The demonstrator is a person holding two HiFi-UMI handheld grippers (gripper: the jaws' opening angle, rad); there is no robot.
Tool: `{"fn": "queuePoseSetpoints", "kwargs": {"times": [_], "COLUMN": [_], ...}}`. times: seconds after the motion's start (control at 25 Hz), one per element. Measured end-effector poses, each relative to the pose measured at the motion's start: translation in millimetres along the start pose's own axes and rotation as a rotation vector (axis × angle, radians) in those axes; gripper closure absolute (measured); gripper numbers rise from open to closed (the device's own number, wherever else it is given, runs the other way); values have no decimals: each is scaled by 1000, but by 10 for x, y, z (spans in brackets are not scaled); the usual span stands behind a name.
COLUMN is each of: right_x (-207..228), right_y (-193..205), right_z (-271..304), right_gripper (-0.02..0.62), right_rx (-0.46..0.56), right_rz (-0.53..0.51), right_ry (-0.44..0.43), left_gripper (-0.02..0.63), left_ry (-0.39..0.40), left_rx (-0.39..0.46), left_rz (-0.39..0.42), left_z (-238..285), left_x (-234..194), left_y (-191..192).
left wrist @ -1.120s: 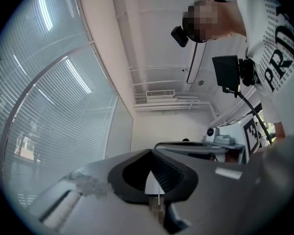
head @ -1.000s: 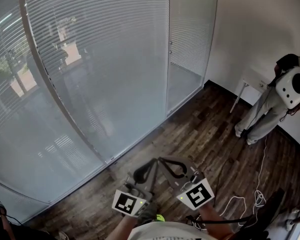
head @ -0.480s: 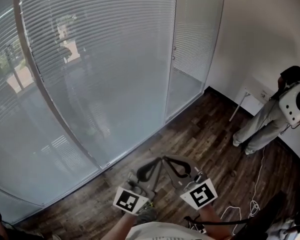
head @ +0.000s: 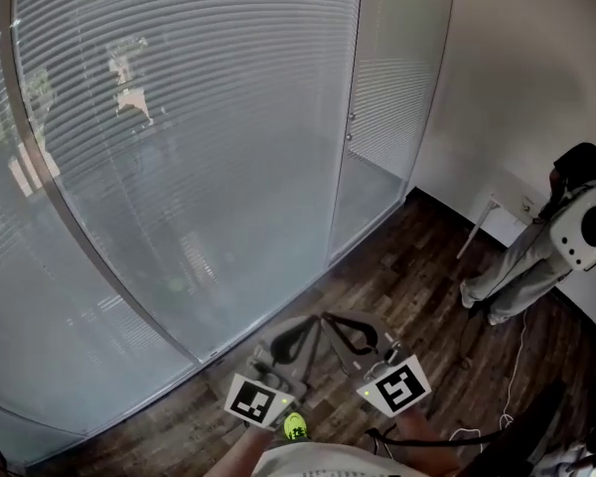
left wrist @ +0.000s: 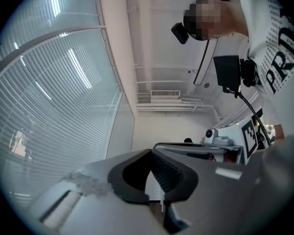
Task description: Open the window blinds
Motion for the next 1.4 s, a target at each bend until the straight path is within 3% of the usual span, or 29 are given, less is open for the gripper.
{"fn": "queuePoseSetpoints", "kwargs": {"times": [0.16, 0.4, 0.52, 0.76, 1.0, 1.12, 1.4], "right_x": [-38, 505, 712, 781, 1871, 2034, 2400], "right_y": [106, 104, 49, 339, 505, 596, 749], "right_z": [249, 806, 936, 1157, 1418, 1603, 1516], "right_gripper": [589, 588, 588, 588, 589, 589, 589], "right_rx": [3, 12, 8, 1, -2, 18, 28], "right_rz": [-22, -15, -7, 7, 36, 33, 17], "right_ry": [4, 17, 17, 24, 5, -7, -26], "left_gripper": [615, 615, 615, 615, 615, 615, 615], "left_ry": [5, 8, 7, 7, -10, -24, -53], "left_rx": [14, -34, -33, -4, -38, -47, -40], "left_rz": [12, 82, 71, 20, 9, 32, 67], "left_z": [-17, 480, 661, 803, 1859, 2013, 2390], "left_x": [-256, -883, -1013, -1220, -1511, -1695, -1605], "left_y": [131, 28, -118, 111, -54, 21, 28]}}
Point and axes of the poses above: the fingertips, and each gripper's own axes: z forward along the fingers, x to its right, y out of its underside, the point moved 9 cm from there along -z, backward along the fingers, and after that the axes turned 15 degrees about -x, right-handed, at the moved point
